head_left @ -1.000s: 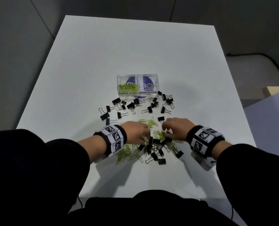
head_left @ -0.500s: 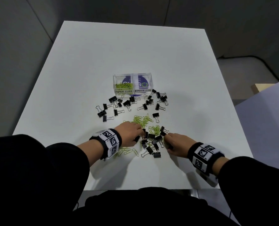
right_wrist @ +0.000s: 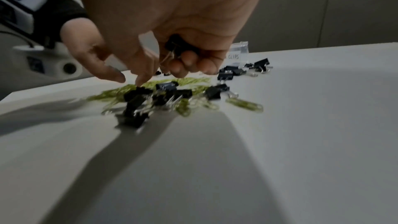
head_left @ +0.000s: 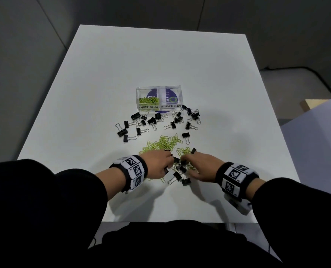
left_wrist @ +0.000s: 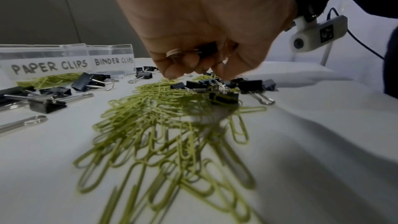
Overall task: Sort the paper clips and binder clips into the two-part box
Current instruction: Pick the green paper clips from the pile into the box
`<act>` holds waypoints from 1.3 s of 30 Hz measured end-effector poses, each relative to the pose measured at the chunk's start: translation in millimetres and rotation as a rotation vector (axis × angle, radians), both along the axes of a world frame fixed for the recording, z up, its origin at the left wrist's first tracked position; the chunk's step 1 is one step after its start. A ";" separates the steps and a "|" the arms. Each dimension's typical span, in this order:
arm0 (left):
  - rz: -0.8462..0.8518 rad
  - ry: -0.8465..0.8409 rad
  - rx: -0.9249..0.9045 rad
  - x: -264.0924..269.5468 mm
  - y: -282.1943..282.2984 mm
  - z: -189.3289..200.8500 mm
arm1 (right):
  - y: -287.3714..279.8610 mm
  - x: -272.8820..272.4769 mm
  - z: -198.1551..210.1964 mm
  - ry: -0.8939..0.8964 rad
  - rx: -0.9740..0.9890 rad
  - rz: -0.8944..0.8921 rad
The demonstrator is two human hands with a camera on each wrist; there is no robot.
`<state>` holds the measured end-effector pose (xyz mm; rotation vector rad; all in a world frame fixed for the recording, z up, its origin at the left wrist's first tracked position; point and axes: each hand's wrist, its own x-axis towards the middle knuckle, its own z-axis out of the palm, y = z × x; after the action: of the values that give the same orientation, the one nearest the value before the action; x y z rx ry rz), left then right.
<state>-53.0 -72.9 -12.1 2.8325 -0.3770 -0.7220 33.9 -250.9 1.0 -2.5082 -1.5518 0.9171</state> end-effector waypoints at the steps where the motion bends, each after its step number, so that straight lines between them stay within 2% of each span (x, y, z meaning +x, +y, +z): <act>1: -0.037 -0.004 0.028 -1.0 -0.7 -2.1 | -4.1 -3.8 -2.4 -0.008 -0.012 0.058; 4: -0.073 -0.014 0.077 -0.9 1.5 -5.5 | -9.9 -12.7 -11.2 -0.148 -0.068 0.199; 10: 0.122 -0.104 0.169 0.0 -1.1 -5.2 | -0.2 -21.2 -23.7 -0.302 -0.106 0.044; 17: 0.209 -0.042 0.206 -3.5 -8.3 -4.0 | 9.8 -27.3 -21.4 -0.236 -0.130 -0.019; 22: 0.240 -0.070 0.203 -4.4 -15.6 4.8 | 14.3 -28.4 -16.8 -0.240 -0.174 -0.032; 31: 0.368 -0.079 0.087 -8.8 2.8 -0.5 | 10.6 -4.8 -8.3 -0.165 -0.141 -0.245; 34: 0.386 -0.057 0.063 -6.0 9.5 0.2 | 13.2 1.5 -6.6 -0.178 -0.151 -0.239; 39: 0.414 0.001 -0.038 -4.2 23.4 6.4 | 17.7 12.1 1.1 -0.094 -0.153 -0.210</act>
<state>-57.2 -49.4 -5.7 2.7381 0.1929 -0.6182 46.0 -233.3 2.1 -2.7918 -1.2509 0.9329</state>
